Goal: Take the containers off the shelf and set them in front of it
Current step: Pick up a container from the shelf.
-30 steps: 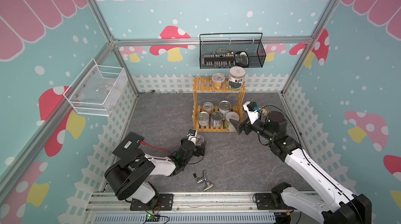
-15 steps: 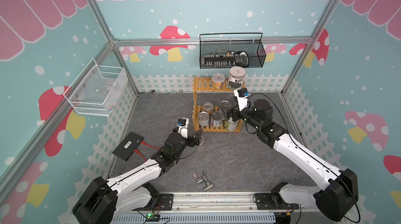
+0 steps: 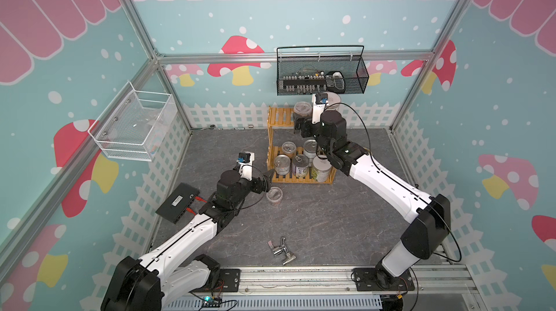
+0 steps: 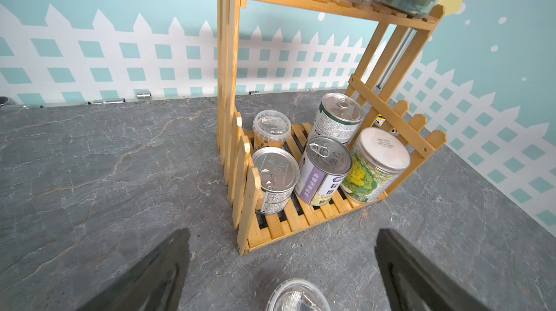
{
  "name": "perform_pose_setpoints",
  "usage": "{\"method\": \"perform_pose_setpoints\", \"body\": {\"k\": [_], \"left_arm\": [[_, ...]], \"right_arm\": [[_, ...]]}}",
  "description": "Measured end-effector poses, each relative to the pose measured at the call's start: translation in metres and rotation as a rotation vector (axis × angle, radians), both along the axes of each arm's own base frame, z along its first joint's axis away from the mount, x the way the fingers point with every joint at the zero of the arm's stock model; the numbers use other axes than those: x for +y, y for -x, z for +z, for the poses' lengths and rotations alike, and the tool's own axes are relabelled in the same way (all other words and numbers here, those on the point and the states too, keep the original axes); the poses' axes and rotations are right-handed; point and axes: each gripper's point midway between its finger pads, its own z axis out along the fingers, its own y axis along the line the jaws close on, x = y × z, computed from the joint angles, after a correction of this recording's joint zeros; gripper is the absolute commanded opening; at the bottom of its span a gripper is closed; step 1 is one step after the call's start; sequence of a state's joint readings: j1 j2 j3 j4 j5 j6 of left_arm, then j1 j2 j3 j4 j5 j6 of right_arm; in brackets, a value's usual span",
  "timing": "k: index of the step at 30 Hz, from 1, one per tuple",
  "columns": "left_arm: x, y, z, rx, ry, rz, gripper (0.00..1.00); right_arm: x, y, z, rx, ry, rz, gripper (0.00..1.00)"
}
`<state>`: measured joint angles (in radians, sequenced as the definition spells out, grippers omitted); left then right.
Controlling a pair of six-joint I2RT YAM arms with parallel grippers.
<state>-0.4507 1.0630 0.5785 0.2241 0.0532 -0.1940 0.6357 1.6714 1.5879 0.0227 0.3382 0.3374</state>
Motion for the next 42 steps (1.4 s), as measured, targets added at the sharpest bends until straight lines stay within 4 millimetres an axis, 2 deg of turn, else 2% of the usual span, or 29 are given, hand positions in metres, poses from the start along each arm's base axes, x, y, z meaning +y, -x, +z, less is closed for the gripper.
{"method": "perform_pose_setpoints", "body": {"k": [7, 19, 29, 34, 39, 42], "left_arm": [[0.002, 0.001, -0.003, 0.013, -0.006, -0.008, 0.99], [0.002, 0.001, -0.003, 0.015, -0.003, -0.022, 0.99], [0.002, 0.002, -0.002, 0.012, -0.004, -0.026, 0.99], [0.002, 0.003, -0.002, 0.014, -0.005, -0.027, 0.99], [0.002, 0.003, -0.002, 0.014, -0.005, -0.027, 0.99], [0.002, 0.003, -0.002, 0.012, -0.008, -0.027, 0.99]], "right_arm": [[0.007, -0.021, -0.015, 0.033, 0.023, -0.042, 0.96], [0.012, -0.053, -0.022, 0.046, 0.056, -0.139, 0.94], [0.014, -0.066, -0.038, 0.072, 0.087, -0.175, 0.82], [0.012, -0.068, -0.032, 0.061, 0.082, -0.181, 0.74], [0.012, -0.068, -0.031, 0.059, 0.088, -0.176, 0.63], [0.013, -0.068, -0.031, 0.058, 0.096, -0.170, 0.62]]}}
